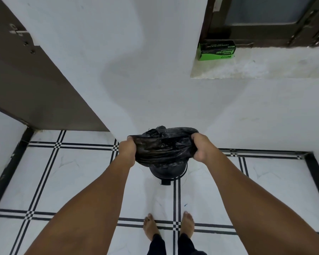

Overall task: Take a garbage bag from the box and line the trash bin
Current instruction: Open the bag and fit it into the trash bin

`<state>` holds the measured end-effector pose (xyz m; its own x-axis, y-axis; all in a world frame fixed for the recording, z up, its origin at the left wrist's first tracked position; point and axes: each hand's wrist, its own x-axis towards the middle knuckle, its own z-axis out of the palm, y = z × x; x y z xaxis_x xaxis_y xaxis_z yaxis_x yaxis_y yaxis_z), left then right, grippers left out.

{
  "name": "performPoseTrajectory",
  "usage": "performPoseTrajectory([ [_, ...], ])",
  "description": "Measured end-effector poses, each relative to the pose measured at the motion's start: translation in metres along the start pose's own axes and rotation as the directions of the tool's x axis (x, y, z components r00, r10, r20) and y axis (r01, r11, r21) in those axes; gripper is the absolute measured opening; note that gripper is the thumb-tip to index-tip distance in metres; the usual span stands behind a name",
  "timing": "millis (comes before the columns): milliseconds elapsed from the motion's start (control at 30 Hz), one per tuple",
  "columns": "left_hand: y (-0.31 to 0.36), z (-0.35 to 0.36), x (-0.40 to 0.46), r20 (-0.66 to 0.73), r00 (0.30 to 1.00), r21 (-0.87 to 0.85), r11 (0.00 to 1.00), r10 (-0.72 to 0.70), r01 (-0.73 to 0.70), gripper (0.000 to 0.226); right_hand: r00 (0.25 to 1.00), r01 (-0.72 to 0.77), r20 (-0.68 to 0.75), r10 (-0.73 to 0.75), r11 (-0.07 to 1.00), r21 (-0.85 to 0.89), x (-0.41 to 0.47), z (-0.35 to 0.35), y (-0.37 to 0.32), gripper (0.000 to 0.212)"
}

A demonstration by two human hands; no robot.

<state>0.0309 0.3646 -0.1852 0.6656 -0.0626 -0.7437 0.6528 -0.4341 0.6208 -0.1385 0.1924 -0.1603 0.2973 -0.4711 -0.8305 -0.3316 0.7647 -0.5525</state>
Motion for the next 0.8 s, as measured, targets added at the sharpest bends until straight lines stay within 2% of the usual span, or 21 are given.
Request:
performPoseTrajectory([
  [67, 0.004, 0.003, 0.003, 0.125, 0.989, -0.163, 0.981, -0.085, 0.105, 0.031, 0.987, -0.05, 0.147, 0.061, 0.996, -0.074, -0.003, 0.001, 0.004, 0.033],
  [200, 0.006, 0.003, -0.005, 0.242, 0.967, -0.185, 0.975, -0.073, 0.12, 0.036, 0.923, -0.092, 0.34, 0.18, 0.961, -0.26, 0.0, 0.003, 0.011, 0.027],
  [300, 0.003, -0.003, -0.002, 0.314, 0.948, -0.269, 0.954, -0.044, 0.133, 0.047, 0.863, -0.064, 0.431, 0.264, 0.903, -0.426, 0.003, 0.006, 0.016, 0.04],
  [367, -0.001, -0.007, 0.003, 0.401, 0.916, -0.257, 0.957, -0.018, 0.131, 0.063, 0.881, 0.034, 0.403, 0.25, 0.814, -0.579, 0.007, 0.013, 0.022, 0.048],
  [400, -0.003, -0.01, 0.001, 0.479, 0.878, -0.209, 0.972, 0.003, 0.111, 0.078, 0.925, 0.088, 0.337, 0.175, 0.764, -0.639, 0.013, 0.016, 0.027, 0.048],
  [433, -0.005, -0.013, 0.001, 0.524, 0.851, -0.12, 0.992, 0.03, 0.039, 0.088, 0.97, 0.141, 0.242, 0.034, 0.73, -0.669, 0.021, 0.021, 0.034, 0.045],
  [467, -0.009, -0.015, 0.003, 0.539, 0.839, 0.008, 0.996, 0.074, -0.093, 0.091, 0.985, 0.175, 0.125, -0.122, 0.723, -0.669, 0.031, 0.025, 0.041, 0.04],
  [500, -0.012, -0.017, 0.006, 0.54, 0.832, 0.196, 0.943, 0.124, -0.268, 0.088, 0.971, 0.19, 0.011, -0.239, 0.743, -0.641, 0.039, 0.029, 0.046, 0.033],
  [533, -0.017, -0.019, 0.01, 0.56, 0.812, 0.383, 0.817, 0.165, -0.431, 0.084, 0.953, 0.191, -0.074, -0.294, 0.773, -0.605, 0.044, 0.032, 0.051, 0.029],
  [567, -0.021, -0.02, 0.016, 0.573, 0.8, 0.549, 0.642, 0.177, -0.536, 0.078, 0.94, 0.185, -0.127, -0.316, 0.787, -0.589, 0.048, 0.036, 0.055, 0.025],
  [600, -0.026, -0.02, 0.024, 0.566, 0.802, 0.647, 0.501, 0.19, -0.575, 0.068, 0.931, 0.176, -0.159, -0.328, 0.787, -0.591, 0.05, 0.039, 0.059, 0.021],
  [633, -0.027, -0.02, 0.031, 0.525, 0.822, 0.697, 0.442, 0.221, -0.564, 0.053, 0.921, 0.179, -0.179, -0.347, 0.782, -0.597, 0.051, 0.04, 0.062, 0.019],
  [667, -0.033, -0.019, 0.044, 0.469, 0.843, 0.705, 0.462, 0.265, -0.538, 0.038, 0.909, 0.178, -0.211, -0.358, 0.793, -0.582, 0.057, 0.041, 0.068, 0.02],
  [733, -0.041, -0.018, 0.058, 0.329, 0.903, 0.637, 0.642, 0.275, -0.427, 0.025, 0.895, 0.196, -0.285, -0.343, 0.876, -0.44, 0.065, 0.043, 0.077, 0.026],
  [800, -0.05, -0.015, 0.073, 0.232, 0.963, 0.442, 0.867, 0.136, -0.229, 0.024, 0.928, 0.185, -0.31, -0.208, 0.978, -0.1, 0.077, 0.045, 0.086, 0.039],
])
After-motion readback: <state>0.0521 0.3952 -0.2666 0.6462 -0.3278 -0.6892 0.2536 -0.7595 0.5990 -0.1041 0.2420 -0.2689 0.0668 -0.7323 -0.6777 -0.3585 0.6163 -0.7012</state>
